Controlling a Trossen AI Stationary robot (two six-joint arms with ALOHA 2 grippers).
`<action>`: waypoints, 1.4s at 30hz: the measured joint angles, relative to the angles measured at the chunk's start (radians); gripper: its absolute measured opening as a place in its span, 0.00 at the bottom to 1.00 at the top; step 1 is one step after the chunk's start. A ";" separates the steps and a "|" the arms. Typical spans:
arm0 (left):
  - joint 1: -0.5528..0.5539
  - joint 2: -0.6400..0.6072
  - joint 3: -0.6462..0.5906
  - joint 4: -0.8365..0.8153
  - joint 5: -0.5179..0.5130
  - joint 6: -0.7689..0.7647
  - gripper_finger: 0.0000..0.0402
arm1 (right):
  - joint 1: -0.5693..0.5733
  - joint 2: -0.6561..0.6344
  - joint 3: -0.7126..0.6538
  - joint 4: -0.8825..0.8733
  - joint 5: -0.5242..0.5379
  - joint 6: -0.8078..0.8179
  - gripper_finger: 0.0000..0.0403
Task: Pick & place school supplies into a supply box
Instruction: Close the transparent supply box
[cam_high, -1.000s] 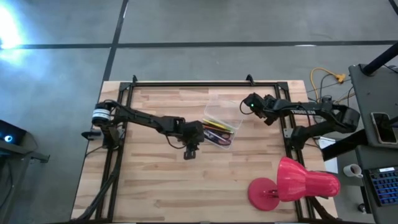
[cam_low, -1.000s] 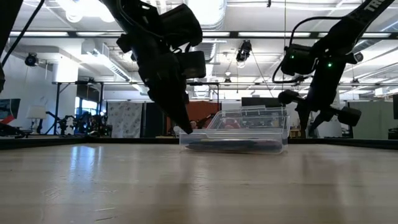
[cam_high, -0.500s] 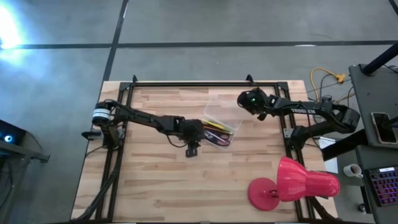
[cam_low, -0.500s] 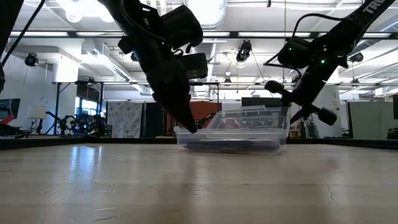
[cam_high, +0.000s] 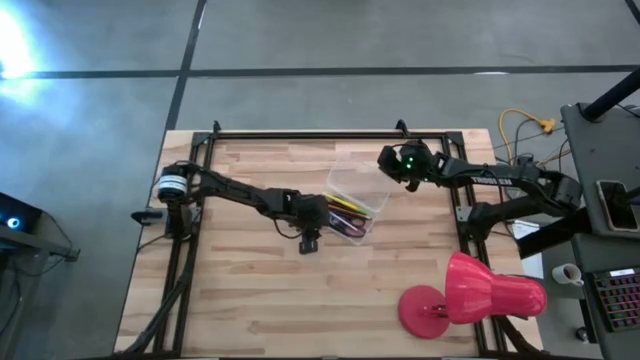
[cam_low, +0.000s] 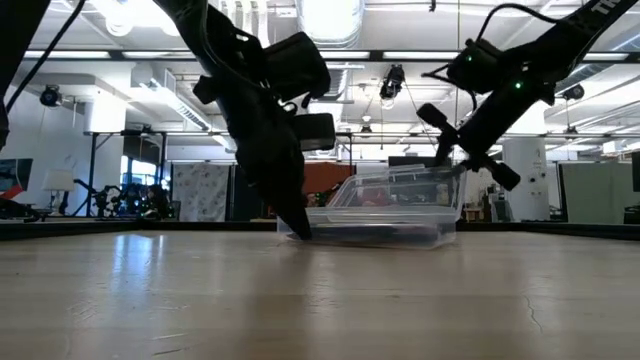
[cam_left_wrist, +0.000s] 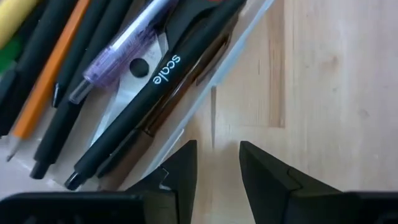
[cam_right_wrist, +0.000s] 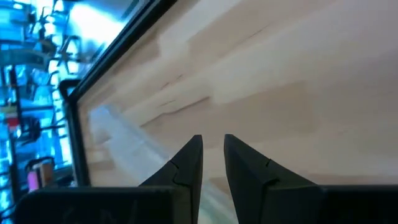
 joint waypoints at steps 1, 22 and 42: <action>0.000 0.004 0.000 0.001 0.000 0.000 0.26 | 0.006 -0.003 0.007 -0.001 -0.003 0.000 0.15; 0.032 0.008 -0.001 0.053 -0.097 0.000 0.26 | 0.241 -0.008 0.194 -0.034 -0.059 -0.029 0.15; 0.044 -0.008 -0.003 -0.005 -0.109 -0.041 0.26 | 0.484 0.088 0.194 -0.080 0.060 0.129 0.15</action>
